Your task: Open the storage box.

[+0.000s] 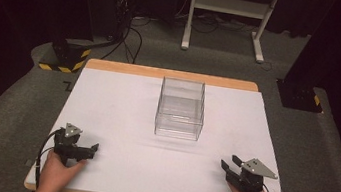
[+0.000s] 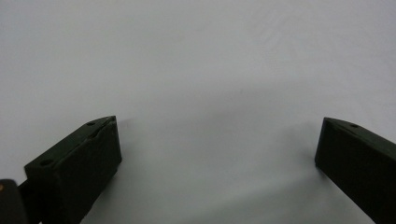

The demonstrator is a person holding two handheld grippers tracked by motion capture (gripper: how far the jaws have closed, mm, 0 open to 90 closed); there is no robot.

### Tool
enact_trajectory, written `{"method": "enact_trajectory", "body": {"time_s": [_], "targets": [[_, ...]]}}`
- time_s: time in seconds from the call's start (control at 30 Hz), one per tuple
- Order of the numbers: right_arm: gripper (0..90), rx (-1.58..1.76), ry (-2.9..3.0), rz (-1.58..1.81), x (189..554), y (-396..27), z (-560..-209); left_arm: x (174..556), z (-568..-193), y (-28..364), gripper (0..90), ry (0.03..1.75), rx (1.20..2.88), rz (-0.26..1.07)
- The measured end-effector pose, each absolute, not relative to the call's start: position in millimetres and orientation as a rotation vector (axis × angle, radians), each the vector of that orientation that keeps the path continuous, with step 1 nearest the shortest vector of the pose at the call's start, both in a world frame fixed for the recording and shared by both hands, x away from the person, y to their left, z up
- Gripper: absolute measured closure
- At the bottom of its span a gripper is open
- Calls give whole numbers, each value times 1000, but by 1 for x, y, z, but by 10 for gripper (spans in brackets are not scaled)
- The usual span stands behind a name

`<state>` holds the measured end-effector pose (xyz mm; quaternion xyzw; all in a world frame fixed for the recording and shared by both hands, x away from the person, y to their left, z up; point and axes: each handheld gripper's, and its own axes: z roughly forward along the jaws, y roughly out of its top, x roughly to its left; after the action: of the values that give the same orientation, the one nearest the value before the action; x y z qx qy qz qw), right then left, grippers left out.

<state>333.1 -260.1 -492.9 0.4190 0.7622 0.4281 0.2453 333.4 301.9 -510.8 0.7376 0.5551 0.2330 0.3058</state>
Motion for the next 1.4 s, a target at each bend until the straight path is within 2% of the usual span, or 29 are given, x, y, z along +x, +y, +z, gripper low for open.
{"method": "enact_trajectory", "body": {"time_s": [0.6, 1.4], "targets": [[521, 1001, 2131, 1150, 328, -243, -484, 333, -511, 302, 4, 1469, 1952, 617], [506, 984, 2151, 1264, 330, -194, -473, 333, -511, 302, 4, 1469, 1953, 617]]}}
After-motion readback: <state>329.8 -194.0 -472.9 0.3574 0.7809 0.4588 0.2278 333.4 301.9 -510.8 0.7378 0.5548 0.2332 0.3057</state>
